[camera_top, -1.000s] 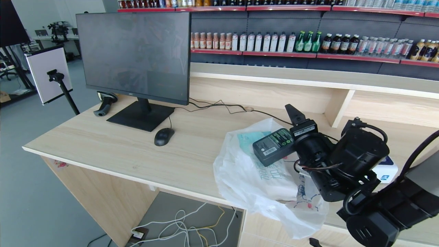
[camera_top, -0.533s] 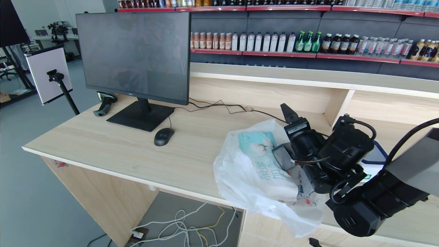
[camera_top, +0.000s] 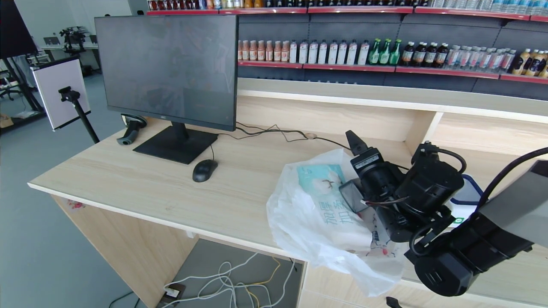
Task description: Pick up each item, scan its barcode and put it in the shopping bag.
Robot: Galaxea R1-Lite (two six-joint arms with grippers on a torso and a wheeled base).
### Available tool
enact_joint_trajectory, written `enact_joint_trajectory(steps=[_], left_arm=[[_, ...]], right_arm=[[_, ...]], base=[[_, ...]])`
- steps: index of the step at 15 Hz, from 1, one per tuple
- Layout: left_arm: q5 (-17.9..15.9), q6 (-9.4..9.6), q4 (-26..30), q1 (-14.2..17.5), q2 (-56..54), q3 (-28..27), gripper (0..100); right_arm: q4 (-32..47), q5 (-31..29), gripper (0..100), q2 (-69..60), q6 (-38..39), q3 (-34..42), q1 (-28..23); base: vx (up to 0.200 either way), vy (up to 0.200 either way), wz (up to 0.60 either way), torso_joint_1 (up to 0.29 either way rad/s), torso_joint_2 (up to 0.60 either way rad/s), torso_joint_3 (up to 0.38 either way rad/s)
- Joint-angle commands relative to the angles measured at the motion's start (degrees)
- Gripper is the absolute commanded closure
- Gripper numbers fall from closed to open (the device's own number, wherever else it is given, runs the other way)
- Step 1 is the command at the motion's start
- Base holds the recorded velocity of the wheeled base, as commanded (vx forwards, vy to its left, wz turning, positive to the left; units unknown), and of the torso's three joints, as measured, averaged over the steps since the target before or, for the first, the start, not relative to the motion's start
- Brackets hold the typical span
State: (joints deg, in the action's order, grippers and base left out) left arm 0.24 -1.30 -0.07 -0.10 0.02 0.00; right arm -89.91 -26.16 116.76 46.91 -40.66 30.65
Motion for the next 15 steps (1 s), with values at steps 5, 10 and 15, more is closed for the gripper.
enact_joint_trajectory(steps=[5,10,15], left_arm=[[0.0,-0.01,0.0,0.0,0.0,0.0,0],[0.0,-0.01,0.0,0.0,0.0,0.0,0],[0.0,-0.01,0.0,0.0,0.0,0.0,0]], right_arm=[[-0.1,0.0,0,-7.2,-4.7,4.5,2.8],[-0.1,0.2,0,-18.7,-13.2,14.4,10.1],[-0.1,3.3,0,-29.0,-20.4,27.1,10.4]], base=[[0.000,0.000,0.00,0.000,0.00,0.000],[0.000,0.000,0.00,0.000,0.00,0.000],[0.000,0.000,0.00,0.000,0.00,0.000]])
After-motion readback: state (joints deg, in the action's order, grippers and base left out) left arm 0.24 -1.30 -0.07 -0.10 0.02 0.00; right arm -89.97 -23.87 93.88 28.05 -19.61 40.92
